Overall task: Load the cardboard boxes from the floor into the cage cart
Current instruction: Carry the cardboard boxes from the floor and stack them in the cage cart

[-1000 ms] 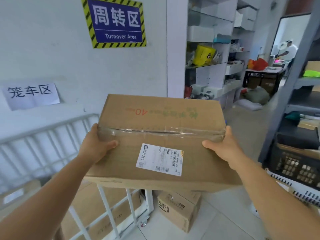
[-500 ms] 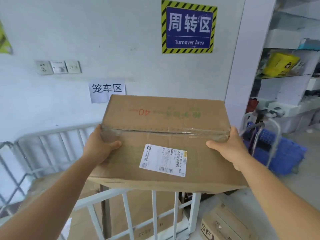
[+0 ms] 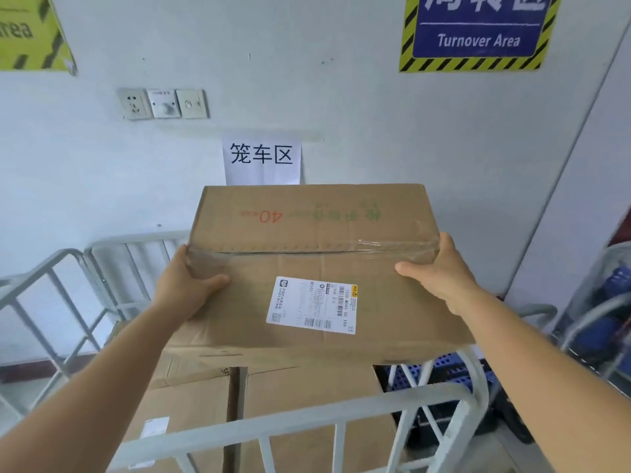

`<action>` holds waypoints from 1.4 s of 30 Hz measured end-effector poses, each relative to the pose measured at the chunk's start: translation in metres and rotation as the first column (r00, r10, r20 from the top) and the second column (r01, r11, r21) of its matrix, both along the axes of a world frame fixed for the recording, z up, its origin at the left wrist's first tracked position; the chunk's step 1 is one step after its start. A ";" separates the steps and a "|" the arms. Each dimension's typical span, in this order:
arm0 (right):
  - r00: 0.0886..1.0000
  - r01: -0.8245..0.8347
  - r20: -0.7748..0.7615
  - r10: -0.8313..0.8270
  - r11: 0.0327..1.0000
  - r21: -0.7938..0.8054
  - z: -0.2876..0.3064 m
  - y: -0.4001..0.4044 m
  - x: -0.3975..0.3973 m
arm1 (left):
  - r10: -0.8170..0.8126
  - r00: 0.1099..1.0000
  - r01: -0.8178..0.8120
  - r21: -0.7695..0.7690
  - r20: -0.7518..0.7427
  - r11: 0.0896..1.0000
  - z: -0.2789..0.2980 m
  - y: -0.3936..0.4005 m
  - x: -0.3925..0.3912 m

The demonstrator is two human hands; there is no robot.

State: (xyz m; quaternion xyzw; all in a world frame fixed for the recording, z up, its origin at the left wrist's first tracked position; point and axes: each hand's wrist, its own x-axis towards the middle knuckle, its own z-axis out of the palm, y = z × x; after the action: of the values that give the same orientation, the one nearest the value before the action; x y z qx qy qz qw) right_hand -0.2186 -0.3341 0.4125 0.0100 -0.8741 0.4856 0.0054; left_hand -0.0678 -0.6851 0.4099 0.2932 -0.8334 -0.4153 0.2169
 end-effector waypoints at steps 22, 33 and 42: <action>0.947 -0.040 0.321 0.003 0.993 0.111 -0.113 -0.132 -0.156 | -0.003 0.948 -0.049 0.157 0.317 0.986 -0.127 -0.125 -0.150; 0.881 -0.132 0.471 0.045 0.979 0.153 -0.181 -0.160 -0.258 | 0.004 0.898 -0.094 0.182 0.440 0.979 -0.184 -0.149 -0.236; 0.833 -0.158 0.551 0.052 0.976 0.148 -0.253 -0.177 -0.360 | 0.007 0.867 -0.158 0.261 0.499 0.952 -0.258 -0.164 -0.327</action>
State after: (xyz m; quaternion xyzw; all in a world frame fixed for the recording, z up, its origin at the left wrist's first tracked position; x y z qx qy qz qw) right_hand -0.5785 -0.5110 0.1596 -0.0797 -0.8794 0.3836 -0.2705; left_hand -0.3948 -0.8486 0.1519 0.4536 -0.7766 -0.4361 -0.0308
